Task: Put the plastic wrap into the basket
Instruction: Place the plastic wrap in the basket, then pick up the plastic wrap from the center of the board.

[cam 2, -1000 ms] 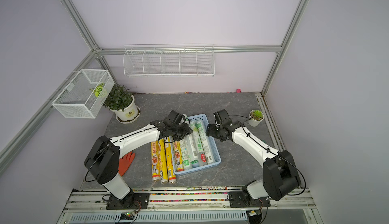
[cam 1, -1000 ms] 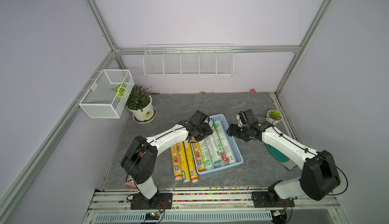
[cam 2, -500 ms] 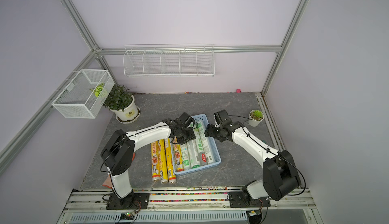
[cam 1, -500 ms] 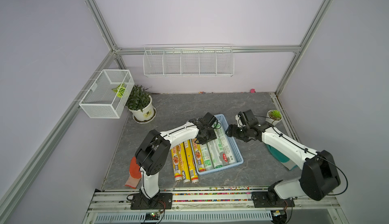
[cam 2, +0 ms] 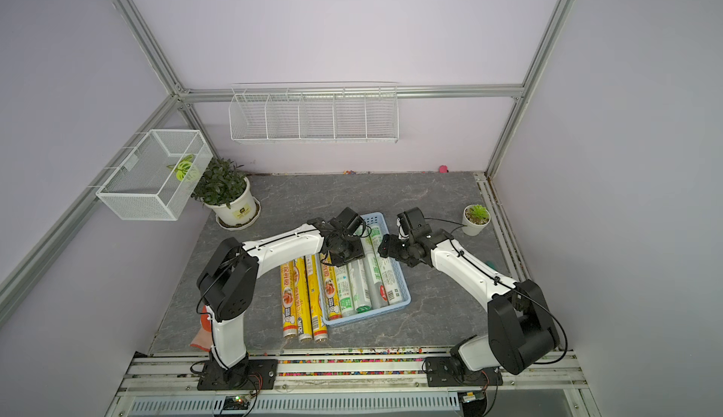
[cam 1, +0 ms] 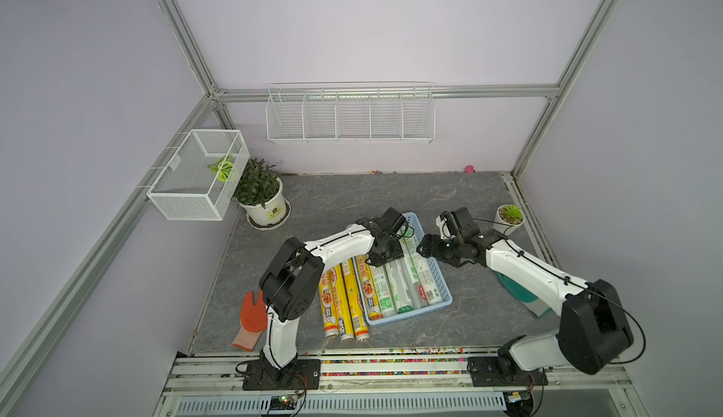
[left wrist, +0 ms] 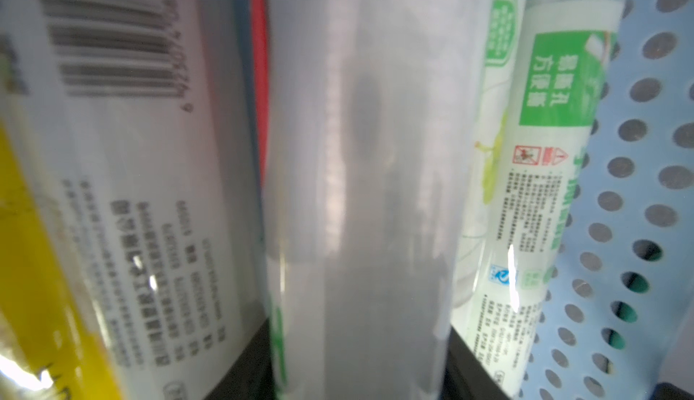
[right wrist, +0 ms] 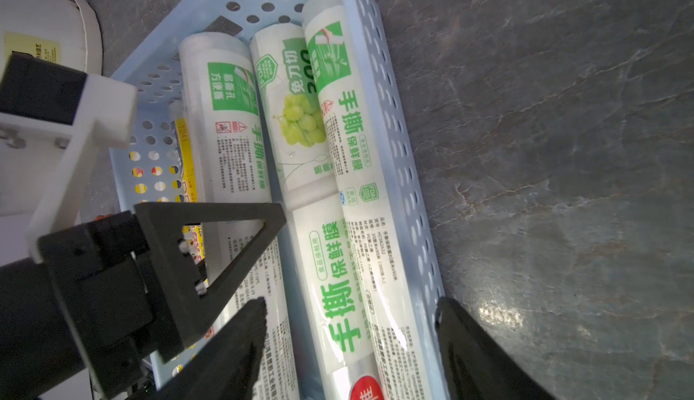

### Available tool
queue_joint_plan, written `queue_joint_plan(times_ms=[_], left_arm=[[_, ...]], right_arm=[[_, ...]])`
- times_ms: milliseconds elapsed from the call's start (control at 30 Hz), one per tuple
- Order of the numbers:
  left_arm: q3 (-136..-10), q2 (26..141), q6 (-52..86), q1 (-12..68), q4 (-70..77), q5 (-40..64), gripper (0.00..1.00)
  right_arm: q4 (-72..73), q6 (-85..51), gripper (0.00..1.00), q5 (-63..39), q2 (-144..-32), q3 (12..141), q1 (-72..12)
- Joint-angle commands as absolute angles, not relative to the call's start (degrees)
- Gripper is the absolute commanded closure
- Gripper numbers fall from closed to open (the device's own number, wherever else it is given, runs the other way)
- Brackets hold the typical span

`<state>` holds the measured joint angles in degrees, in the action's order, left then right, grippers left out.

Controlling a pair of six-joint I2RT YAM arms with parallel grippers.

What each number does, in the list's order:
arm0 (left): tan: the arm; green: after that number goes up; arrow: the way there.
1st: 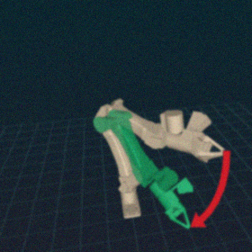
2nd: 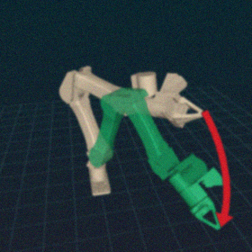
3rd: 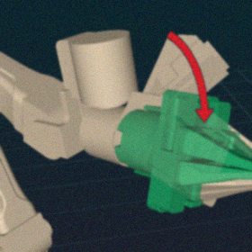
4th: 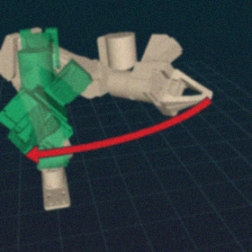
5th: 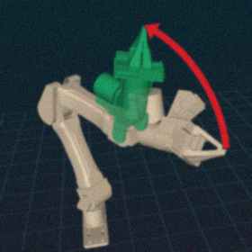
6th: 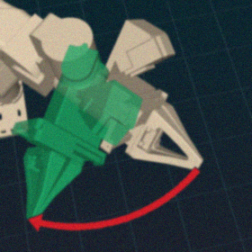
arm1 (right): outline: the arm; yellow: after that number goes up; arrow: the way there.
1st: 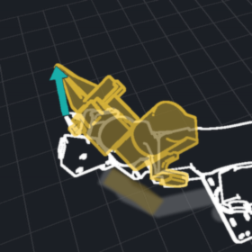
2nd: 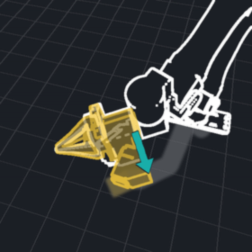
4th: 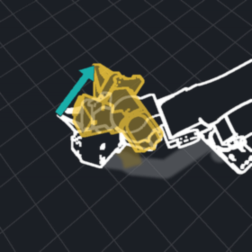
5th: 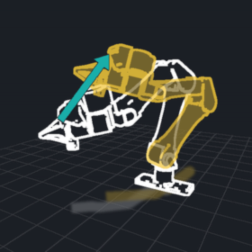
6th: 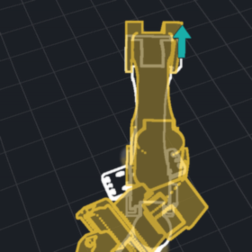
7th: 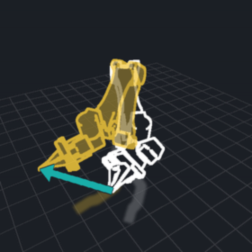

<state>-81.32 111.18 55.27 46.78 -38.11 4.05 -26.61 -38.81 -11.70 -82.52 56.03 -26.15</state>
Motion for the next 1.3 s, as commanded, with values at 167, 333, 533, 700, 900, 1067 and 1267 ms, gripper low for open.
queue_joint_plan(times_ms=[167,333,533,700,900,1067,1267], left_arm=[[-83.66,109.76,53.97,47.07,-40.41,3.38,0.41],[-83.17,109.37,54.09,47.04,-40.52,2.81,0.40],[-83.33,109.01,54.21,47.14,-41.05,2.41,0.44],[-84.49,107.97,53.29,47.20,-43.32,0.94,0.41],[-84.03,105.67,52.47,47.13,-44.02,3.79,0.42],[-83.94,103.56,52.31,47.14,-45.12,0.08,0.42],[-82.65,98.15,52.06,47.19,-45.97,-8.57,0.48]], right_arm=[[-25.85,-39.73,0.23,-11.78,-81.28,54.74,-26.06],[-25.83,-39.73,0.23,-11.13,-80.90,54.04,-26.09],[-25.18,-40.08,0.23,-11.38,-81.24,53.72,-26.00],[-24.96,-40.06,0.23,-11.35,-81.66,54.13,-26.09],[-24.92,-40.08,0.23,-11.07,-81.74,54.23,-26.07],[-25.02,-39.90,0.23,-11.34,-81.51,54.49,-26.03],[-25.00,-38.21,0.24,-13.46,-79.51,55.65,-26.25]])
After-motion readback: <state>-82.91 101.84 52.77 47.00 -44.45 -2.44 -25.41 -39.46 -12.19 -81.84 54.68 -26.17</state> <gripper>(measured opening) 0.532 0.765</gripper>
